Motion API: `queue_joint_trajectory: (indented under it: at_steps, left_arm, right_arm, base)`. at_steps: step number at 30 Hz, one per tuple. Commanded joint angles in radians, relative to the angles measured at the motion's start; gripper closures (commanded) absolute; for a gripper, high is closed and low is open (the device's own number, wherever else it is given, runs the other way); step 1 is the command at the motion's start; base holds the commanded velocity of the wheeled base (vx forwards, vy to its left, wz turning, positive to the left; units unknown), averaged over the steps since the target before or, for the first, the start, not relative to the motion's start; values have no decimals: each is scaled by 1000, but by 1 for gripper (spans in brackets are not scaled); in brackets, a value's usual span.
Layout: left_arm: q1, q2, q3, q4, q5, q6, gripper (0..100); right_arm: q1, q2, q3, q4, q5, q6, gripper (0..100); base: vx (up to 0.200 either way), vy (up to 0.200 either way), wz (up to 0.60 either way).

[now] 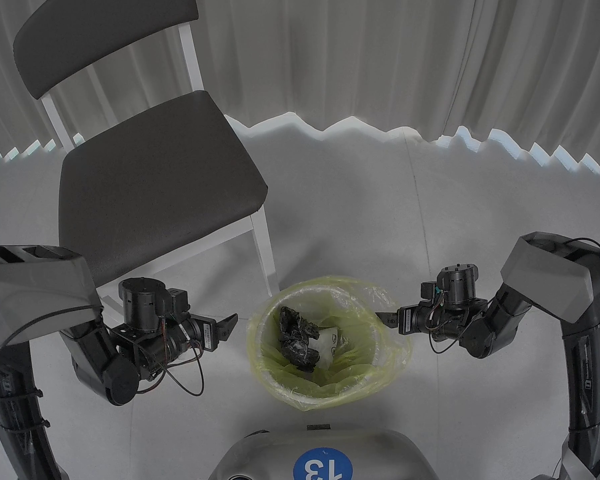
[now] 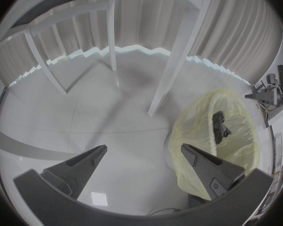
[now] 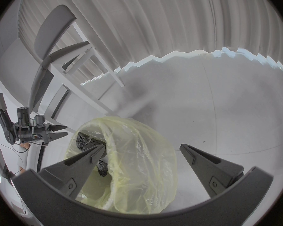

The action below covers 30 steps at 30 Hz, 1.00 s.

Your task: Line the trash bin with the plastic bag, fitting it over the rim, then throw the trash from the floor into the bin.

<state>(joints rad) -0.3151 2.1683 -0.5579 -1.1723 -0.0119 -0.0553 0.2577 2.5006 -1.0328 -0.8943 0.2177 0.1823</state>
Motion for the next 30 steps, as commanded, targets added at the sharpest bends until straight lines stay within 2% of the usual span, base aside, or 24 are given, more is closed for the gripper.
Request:
queue_joint_trajectory:
  at_steps: [1, 7, 8, 9, 11, 17, 20, 24, 26, 30]
  left_arm:
    - [-1, -94, 33, -1, -5, -1, 0]
    - [-2, -159, 67, 0, -10, 0, 0]
    - [-10, -199, 81, 0, -10, 0, 0]
    - [-13, -214, 87, 0, -10, 0, 0]
    - [-15, -240, 98, 2, -10, 2, 0]
    - [-16, -306, 128, 2, -10, 0, 0]
    - [-32, -346, 151, -3, -10, 6, 0]
    - [-96, -498, 222, -18, 1, 12, 0]
    - [-108, -559, 223, -6, 3, 11, 0]
    - [-90, -631, 225, -3, 7, 2, 0]
  right_arm:
    - [14, 43, -16, 11, -4, -11, 0]
    - [18, 43, -32, 49, -38, -49, 0]
    - [31, 38, -66, 144, -132, -70, 0]
    - [35, 35, -78, 179, -164, -75, 0]
    - [37, 33, -82, 198, -182, -78, 0]
    - [18, 17, -75, 164, -173, -69, 0]
    - [-12, -51, -49, 169, -127, -67, 0]
    - [-69, -210, 36, 169, -31, -67, 0]
    - [-86, -266, 63, 164, -12, -70, 0]
    - [-92, -399, 142, 152, -18, -61, 0]
  base:
    - [0, 0, 0]
    - [0, 0, 0]
    - [0, 0, 0]
    - [0, 0, 0]
    - [0, 0, 0]
    - [0, 0, 0]
    - [0, 0, 0]
    - [0, 0, 0]
    - [0, 0, 0]
    - [0, 0, 0]
